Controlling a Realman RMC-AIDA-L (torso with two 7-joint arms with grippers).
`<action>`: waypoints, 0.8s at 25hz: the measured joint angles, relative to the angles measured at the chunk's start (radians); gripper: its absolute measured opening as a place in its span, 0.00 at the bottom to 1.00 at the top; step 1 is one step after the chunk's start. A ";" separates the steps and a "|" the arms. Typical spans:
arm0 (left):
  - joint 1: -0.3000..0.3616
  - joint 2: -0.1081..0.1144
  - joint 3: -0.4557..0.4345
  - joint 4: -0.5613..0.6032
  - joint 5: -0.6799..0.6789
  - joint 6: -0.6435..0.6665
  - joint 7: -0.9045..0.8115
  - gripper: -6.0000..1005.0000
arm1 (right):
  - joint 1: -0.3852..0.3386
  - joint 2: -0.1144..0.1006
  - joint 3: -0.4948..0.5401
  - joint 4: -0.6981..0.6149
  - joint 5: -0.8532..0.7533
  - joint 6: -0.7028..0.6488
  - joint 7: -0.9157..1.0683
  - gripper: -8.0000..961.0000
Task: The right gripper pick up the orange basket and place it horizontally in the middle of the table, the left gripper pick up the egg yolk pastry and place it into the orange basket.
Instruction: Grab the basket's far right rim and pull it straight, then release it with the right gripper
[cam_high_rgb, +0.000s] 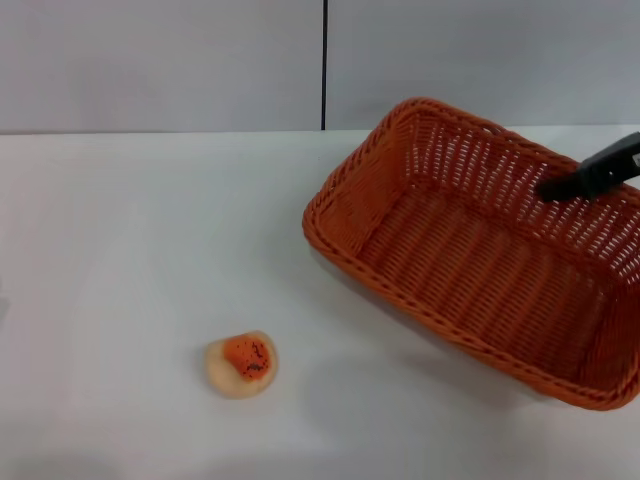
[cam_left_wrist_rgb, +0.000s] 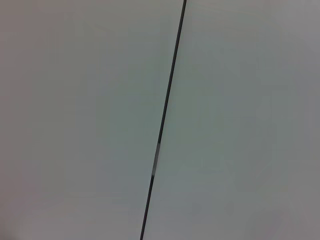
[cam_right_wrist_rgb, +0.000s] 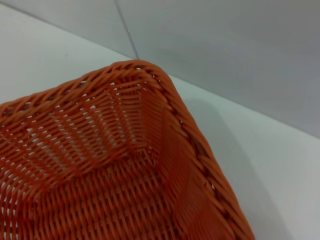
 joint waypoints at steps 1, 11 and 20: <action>0.003 0.000 0.000 0.000 0.000 0.006 0.000 0.79 | 0.011 0.000 -0.023 -0.011 0.001 0.002 -0.004 0.37; 0.056 0.000 -0.002 0.002 0.000 0.075 0.000 0.79 | 0.084 0.012 -0.095 -0.028 0.010 0.030 -0.253 0.24; 0.102 -0.005 0.030 -0.009 0.009 0.138 0.111 0.78 | 0.126 0.022 -0.148 -0.023 0.003 0.064 -0.477 0.22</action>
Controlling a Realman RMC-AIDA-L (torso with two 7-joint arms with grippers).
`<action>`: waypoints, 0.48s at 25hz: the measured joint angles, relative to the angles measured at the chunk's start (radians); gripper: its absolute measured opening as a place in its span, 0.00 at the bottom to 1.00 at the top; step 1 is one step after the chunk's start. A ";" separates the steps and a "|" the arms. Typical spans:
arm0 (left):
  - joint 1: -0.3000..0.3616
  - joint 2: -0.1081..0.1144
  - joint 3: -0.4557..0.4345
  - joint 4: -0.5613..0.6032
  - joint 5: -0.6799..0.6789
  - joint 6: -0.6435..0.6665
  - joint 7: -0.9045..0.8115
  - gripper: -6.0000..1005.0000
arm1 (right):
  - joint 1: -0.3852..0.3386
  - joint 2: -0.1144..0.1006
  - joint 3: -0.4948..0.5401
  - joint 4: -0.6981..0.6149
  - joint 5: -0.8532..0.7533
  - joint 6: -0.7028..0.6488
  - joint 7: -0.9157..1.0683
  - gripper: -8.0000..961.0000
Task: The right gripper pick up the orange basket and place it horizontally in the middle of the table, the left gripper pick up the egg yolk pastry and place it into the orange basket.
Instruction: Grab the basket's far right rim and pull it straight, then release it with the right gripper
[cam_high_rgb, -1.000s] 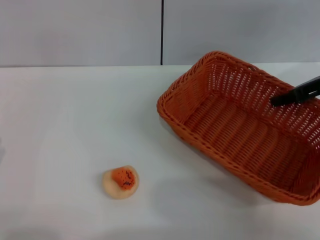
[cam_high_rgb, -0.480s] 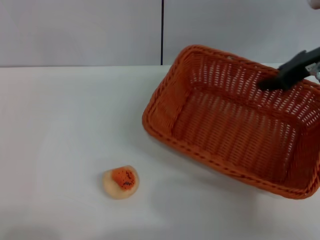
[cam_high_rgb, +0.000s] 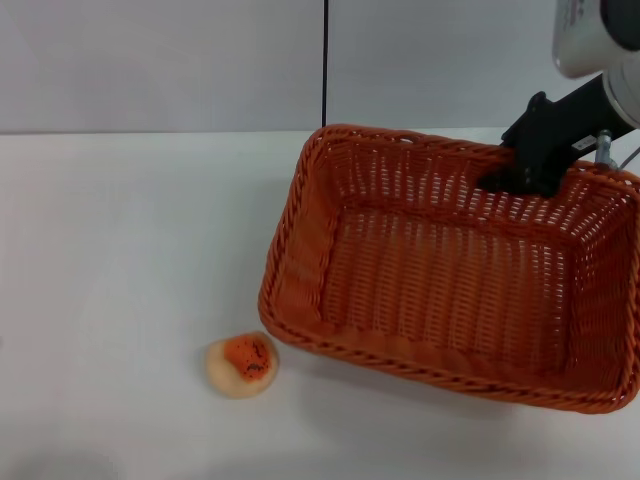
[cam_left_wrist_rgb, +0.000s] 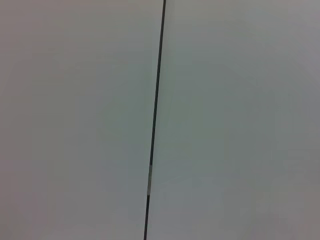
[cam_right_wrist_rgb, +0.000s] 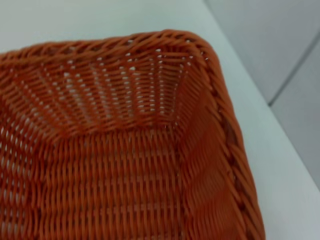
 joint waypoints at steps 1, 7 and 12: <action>0.003 -0.001 0.000 -0.002 0.000 0.000 0.002 0.78 | 0.000 0.002 -0.016 -0.010 -0.001 0.002 -0.048 0.21; 0.016 -0.002 0.001 -0.012 0.001 0.004 0.003 0.78 | -0.011 0.004 -0.015 -0.041 0.026 0.008 -0.201 0.19; 0.020 -0.001 0.004 -0.012 0.001 0.008 0.000 0.78 | -0.035 0.007 -0.015 -0.082 0.095 0.042 -0.350 0.19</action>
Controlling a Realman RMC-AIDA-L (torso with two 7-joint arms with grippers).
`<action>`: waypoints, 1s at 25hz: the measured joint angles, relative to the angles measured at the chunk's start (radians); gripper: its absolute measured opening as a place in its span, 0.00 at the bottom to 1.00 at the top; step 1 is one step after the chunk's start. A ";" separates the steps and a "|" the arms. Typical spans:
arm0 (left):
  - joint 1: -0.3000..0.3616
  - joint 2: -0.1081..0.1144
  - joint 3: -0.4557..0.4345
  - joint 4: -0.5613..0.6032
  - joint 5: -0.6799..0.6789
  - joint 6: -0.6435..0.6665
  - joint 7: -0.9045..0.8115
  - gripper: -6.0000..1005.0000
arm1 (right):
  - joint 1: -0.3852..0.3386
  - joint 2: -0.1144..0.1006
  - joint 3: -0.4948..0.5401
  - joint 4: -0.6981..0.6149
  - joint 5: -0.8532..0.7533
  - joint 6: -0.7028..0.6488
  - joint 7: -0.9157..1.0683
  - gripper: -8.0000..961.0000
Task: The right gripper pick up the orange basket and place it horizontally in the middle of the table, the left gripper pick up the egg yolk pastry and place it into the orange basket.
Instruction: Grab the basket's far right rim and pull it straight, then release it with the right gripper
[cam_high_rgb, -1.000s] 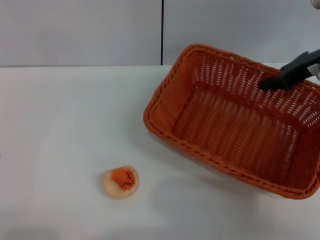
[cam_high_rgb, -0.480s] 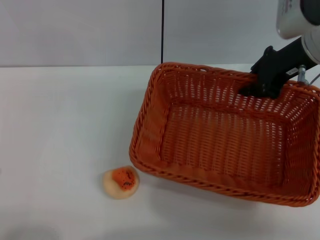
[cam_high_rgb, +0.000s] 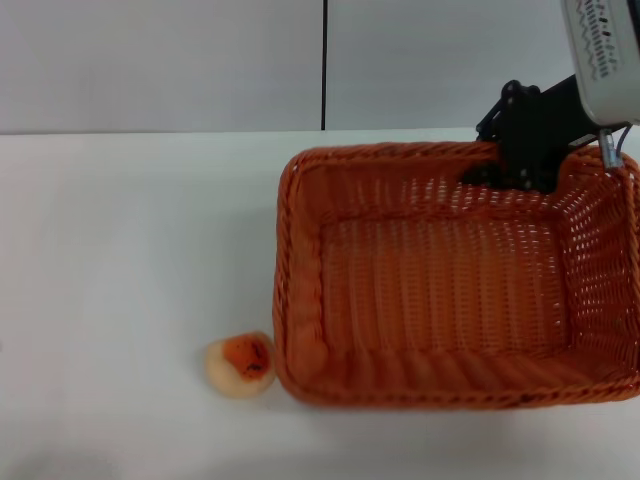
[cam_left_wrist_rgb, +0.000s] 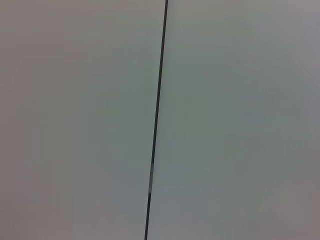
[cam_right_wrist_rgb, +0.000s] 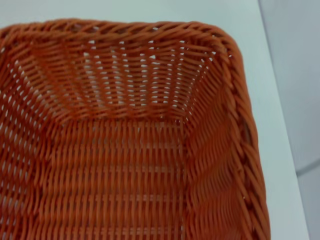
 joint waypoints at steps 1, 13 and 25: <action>0.001 0.000 0.000 0.000 0.000 0.004 -0.001 0.78 | -0.001 -0.001 0.006 0.001 0.036 0.031 -0.043 0.18; 0.013 0.002 0.002 -0.001 -0.001 0.069 -0.003 0.78 | -0.028 0.000 0.022 0.063 0.074 -0.036 -0.082 0.18; 0.011 0.001 0.003 -0.001 0.000 0.067 0.001 0.78 | -0.081 0.032 0.023 0.030 0.103 -0.114 -0.126 0.18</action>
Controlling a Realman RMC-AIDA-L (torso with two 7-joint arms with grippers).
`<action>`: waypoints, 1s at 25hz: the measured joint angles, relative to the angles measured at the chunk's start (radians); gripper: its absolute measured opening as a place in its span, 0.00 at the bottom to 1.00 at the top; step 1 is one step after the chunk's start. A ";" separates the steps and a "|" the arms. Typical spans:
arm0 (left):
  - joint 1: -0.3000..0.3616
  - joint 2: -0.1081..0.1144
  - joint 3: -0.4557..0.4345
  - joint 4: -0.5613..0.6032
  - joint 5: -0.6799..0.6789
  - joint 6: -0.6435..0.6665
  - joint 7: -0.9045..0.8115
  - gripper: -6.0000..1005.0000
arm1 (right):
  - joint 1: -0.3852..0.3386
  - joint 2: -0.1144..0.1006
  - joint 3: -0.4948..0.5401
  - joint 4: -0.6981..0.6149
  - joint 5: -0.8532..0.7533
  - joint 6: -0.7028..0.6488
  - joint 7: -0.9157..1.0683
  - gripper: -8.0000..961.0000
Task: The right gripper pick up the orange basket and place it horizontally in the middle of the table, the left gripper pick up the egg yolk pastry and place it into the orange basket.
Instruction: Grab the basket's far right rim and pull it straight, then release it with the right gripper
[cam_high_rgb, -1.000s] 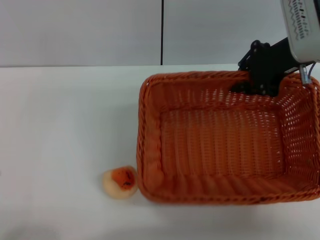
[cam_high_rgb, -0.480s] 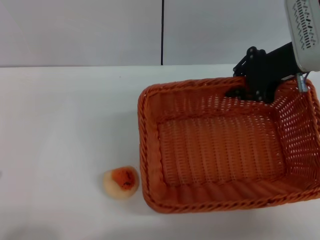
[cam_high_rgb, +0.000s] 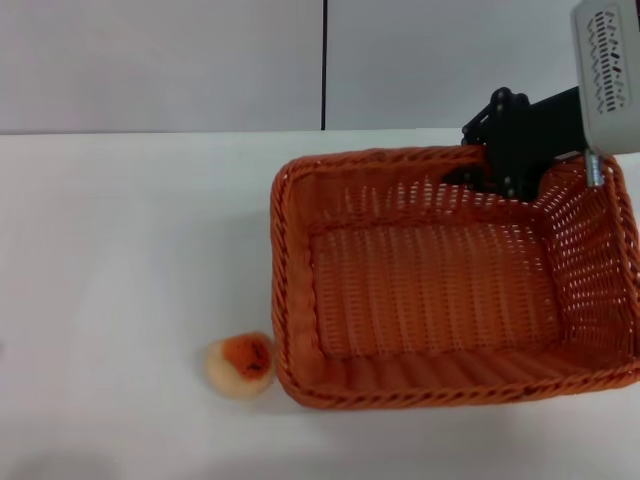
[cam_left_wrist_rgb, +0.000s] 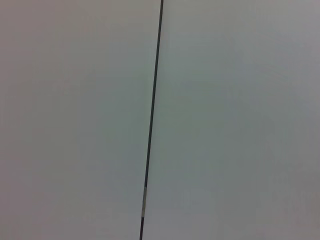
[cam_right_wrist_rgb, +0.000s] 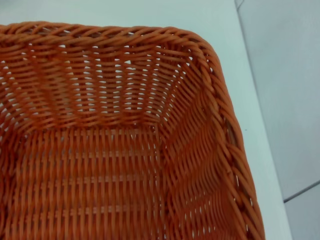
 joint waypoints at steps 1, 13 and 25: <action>0.000 0.000 0.001 0.000 0.001 0.001 0.000 0.78 | -0.001 0.000 -0.002 0.003 0.001 -0.012 0.001 0.18; -0.005 -0.001 0.002 0.000 0.001 0.004 0.001 0.78 | -0.008 0.003 -0.008 0.029 0.021 -0.055 0.010 0.37; -0.009 0.002 0.014 0.005 0.001 0.004 0.003 0.78 | -0.025 0.003 -0.003 -0.023 0.078 -0.020 0.019 0.47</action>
